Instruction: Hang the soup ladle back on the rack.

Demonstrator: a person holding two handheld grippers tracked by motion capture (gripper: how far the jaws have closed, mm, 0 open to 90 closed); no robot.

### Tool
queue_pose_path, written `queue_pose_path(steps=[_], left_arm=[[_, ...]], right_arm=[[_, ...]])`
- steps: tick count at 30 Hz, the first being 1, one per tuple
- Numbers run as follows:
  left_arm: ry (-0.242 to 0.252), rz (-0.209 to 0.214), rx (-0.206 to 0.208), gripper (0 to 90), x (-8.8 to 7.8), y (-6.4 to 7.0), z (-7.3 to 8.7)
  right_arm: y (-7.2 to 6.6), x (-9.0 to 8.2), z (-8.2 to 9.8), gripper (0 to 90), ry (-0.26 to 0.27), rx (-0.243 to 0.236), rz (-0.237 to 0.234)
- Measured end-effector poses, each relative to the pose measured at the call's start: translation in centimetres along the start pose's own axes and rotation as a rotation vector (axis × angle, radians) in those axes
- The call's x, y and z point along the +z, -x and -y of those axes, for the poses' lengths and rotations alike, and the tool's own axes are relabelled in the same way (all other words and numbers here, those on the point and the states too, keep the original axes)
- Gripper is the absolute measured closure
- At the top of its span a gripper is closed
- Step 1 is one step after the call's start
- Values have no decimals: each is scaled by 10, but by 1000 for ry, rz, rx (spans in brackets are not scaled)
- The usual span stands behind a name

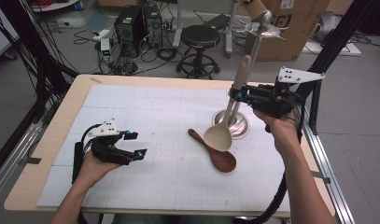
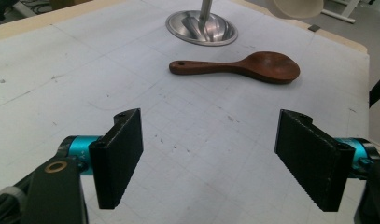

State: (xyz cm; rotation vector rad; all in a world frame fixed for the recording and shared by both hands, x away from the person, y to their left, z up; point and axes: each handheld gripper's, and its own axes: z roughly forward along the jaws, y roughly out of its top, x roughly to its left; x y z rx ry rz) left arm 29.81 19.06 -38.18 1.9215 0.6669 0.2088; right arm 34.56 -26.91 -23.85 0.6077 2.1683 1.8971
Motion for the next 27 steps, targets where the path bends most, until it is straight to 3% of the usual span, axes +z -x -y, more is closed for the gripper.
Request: queue_pose_path(steps=[15, 27], left_arm=[[2, -12, -7, 207, -1, -1, 0], [2, -15, -3, 195, -1, 0, 0]], right_arm=[[12, -14, -29, 765, 7, -3, 50], [24, -15, -26, 765, -1, 21, 75]])
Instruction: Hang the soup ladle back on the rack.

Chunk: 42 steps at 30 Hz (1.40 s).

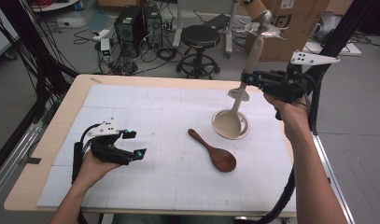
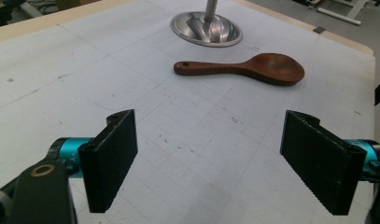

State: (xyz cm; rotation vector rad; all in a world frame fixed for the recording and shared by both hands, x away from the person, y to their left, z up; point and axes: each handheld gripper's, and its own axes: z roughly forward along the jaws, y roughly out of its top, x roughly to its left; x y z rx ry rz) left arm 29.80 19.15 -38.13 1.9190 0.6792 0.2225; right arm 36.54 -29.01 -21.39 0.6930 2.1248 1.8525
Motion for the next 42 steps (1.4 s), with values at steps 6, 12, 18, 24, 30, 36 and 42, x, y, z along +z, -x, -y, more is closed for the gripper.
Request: queue_pose_path(steps=[6, 12, 18, 24, 30, 36, 42], left_arm=[[3, 0, -5, 193, 0, 0, 0], [5, 1, -1, 192, -1, 0, 0], [7, 0, -3, 192, -1, 0, 0], [8, -1, -3, 192, -1, -1, 0], [6, 4, -2, 191, 0, 0, 0], [8, 6, -3, 191, 0, 0, 0], [6, 7, 1, 191, 0, 1, 0]], right_arm=[[4, 0, 2, 765, -2, 7, 6], [7, 1, 3, 765, -8, 10, 11], [10, 3, 3, 765, -10, 16, 19], [14, 3, 4, 765, -9, 20, 25], [16, 5, 5, 764, -7, 26, 31], [18, 6, 5, 762, -7, 33, 42], [18, 7, 6, 755, -1, 36, 56]])
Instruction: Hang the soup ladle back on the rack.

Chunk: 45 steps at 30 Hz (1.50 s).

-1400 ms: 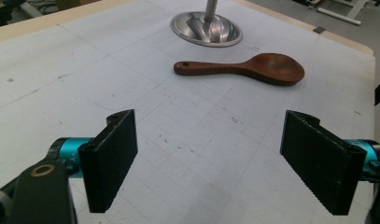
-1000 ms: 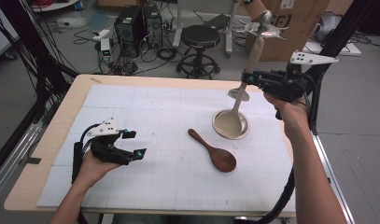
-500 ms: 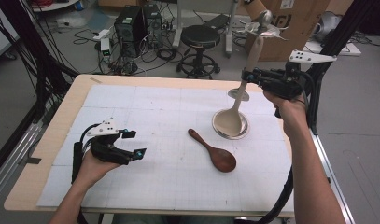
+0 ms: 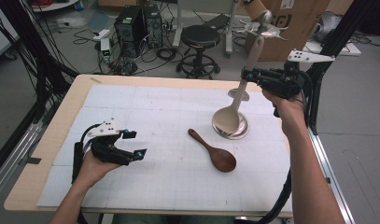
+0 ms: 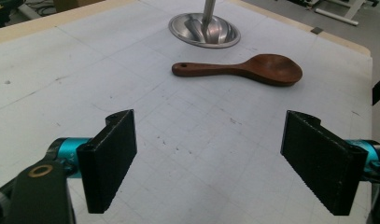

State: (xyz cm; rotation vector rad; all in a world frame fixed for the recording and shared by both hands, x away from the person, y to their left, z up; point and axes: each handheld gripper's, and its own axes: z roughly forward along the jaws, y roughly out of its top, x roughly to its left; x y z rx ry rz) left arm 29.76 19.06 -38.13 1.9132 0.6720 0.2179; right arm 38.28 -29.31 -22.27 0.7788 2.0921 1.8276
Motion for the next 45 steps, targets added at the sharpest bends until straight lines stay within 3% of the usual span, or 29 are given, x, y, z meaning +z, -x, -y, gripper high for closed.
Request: queue_pose_path(steps=[19, 33, 45], left_arm=[[-2, 0, 1, 191, 0, 0, 0], [-7, -2, 3, 190, 1, 0, 1], [-8, 0, 3, 189, 1, 0, 1]], right_arm=[[3, -3, 2, 709, 36, 40, 50], [5, -1, 1, 731, 54, 37, 36], [5, -2, 1, 718, 56, 39, 56]])
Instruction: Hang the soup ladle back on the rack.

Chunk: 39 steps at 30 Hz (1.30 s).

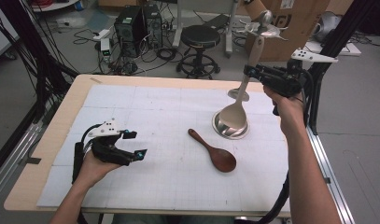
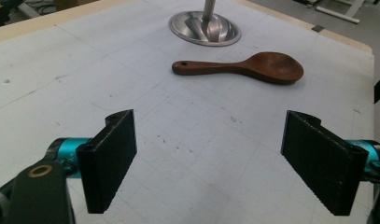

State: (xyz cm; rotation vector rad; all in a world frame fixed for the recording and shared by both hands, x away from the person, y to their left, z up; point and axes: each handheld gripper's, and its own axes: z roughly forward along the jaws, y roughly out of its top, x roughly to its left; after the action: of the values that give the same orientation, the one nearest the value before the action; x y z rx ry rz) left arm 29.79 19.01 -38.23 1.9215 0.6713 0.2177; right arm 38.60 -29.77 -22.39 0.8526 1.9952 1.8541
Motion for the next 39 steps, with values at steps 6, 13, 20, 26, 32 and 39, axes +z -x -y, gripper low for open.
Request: queue_pose_path(steps=[6, 13, 20, 26, 32, 39], left_arm=[[2, 0, -1, 188, 0, 0, 0], [1, -1, -1, 188, 0, -1, 0], [2, -1, -4, 187, -1, -2, 0], [1, -4, -7, 186, -1, -3, 1], [-4, -6, -7, 184, 0, -4, 2], [-4, -6, -8, 181, 0, -4, 3]], right_arm=[[0, -2, 0, 682, -2, 10, 5], [-2, -3, 1, 652, -15, 5, 6], [-4, -4, 0, 638, -25, -7, 7], [-5, -9, 3, 637, -21, -16, 18], [-2, -13, 11, 627, -25, -1, 24], [-2, -18, 14, 633, -45, -4, 36]])
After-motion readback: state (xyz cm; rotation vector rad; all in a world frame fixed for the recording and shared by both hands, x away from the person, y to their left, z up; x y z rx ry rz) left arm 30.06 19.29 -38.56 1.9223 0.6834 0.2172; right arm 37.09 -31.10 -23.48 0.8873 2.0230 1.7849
